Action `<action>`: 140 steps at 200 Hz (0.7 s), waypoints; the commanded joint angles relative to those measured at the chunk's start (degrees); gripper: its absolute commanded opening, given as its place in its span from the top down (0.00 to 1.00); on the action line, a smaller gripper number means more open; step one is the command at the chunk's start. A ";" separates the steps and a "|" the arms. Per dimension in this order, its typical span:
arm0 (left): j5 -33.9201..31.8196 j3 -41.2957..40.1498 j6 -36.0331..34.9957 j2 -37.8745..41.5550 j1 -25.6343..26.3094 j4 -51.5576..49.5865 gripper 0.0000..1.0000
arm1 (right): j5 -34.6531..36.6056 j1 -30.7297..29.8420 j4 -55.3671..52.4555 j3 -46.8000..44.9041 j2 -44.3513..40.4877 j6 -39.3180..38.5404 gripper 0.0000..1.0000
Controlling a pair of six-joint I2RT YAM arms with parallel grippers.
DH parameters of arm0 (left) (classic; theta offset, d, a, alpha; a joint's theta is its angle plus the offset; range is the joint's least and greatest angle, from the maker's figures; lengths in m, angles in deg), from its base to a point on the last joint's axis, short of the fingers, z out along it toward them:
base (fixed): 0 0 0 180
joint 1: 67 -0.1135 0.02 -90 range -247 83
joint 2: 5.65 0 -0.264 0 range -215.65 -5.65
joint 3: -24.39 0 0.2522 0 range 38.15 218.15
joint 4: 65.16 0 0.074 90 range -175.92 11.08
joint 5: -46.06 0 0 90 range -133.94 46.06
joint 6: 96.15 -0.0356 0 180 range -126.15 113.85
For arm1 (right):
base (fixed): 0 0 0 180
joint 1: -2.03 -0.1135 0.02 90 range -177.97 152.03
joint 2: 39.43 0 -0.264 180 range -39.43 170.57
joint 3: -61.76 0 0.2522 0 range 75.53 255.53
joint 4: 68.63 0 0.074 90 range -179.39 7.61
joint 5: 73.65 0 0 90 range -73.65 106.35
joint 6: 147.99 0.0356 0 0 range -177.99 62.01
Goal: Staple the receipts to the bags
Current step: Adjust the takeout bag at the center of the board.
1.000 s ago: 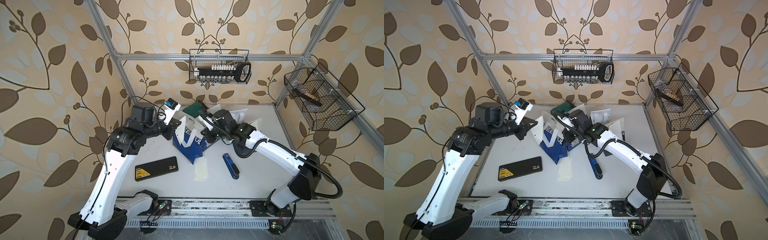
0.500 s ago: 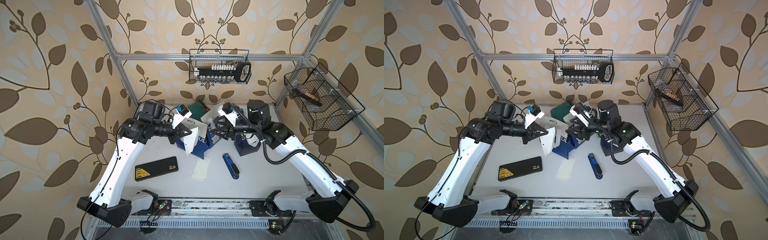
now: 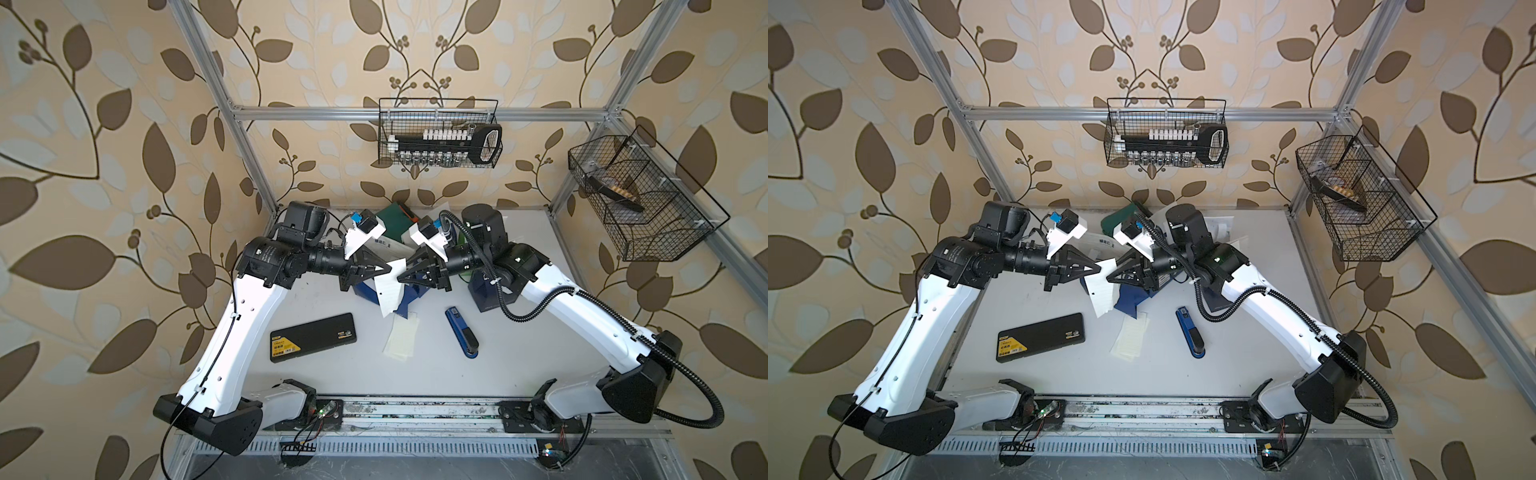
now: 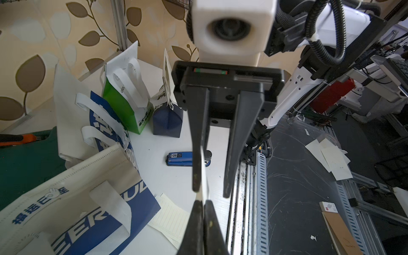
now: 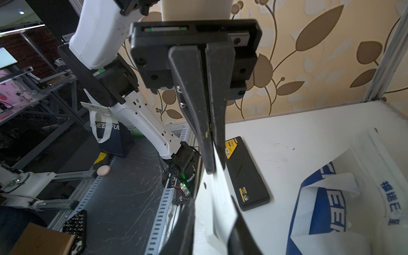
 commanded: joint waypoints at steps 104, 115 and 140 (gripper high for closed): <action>-17.19 -2.22 3.29 -5.86 -9.72 29.46 0.33 | 37.74 -4.91 11.80 -0.98 10.99 18.51 1.00; -15.36 -1.45 3.61 -8.53 -10.88 31.23 0.33 | 40.73 -5.50 9.33 1.21 12.94 18.84 1.00; -11.39 1.55 6.71 -15.74 -13.05 34.87 0.33 | 44.89 -5.47 7.22 2.76 15.06 20.06 1.00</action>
